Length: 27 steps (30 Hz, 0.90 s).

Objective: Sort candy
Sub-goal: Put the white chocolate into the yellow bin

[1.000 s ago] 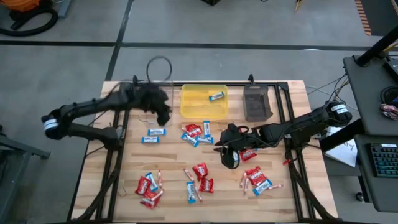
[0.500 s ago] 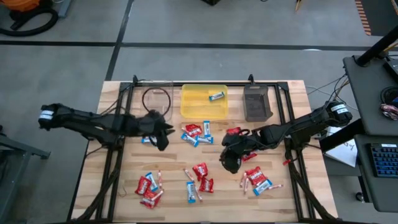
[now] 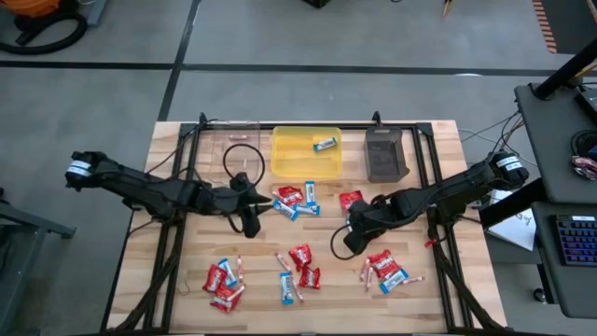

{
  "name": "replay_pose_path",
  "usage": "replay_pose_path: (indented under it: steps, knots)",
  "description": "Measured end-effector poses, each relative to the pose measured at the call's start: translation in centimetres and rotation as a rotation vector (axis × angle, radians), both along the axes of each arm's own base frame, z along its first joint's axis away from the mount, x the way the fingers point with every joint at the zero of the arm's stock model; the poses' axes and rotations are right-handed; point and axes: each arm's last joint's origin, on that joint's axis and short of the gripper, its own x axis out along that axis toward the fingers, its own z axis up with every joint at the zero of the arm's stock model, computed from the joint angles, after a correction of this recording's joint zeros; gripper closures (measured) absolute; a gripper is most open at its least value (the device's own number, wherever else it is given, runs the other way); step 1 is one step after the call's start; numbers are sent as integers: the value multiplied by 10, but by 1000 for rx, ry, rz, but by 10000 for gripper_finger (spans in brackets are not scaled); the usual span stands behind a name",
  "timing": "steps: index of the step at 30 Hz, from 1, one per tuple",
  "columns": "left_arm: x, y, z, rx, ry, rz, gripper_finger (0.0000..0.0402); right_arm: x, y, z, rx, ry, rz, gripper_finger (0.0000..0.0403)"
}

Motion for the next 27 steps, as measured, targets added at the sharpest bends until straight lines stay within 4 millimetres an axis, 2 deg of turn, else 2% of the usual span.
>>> replay_pose_path:
  steps: [10,19,23,27]
  knots:
    - [-17,-4,19,35,-17,-28,324,0,-2,-3,-50,11,-95,371]
    - [-30,-9,26,67,-55,-2,324,11,0,-28,-117,90,-81,371]
    - [-28,-10,23,75,-47,7,324,14,0,-36,-143,113,-67,357]
    - [-24,-10,20,81,-39,20,324,19,1,-40,-149,122,-63,323]
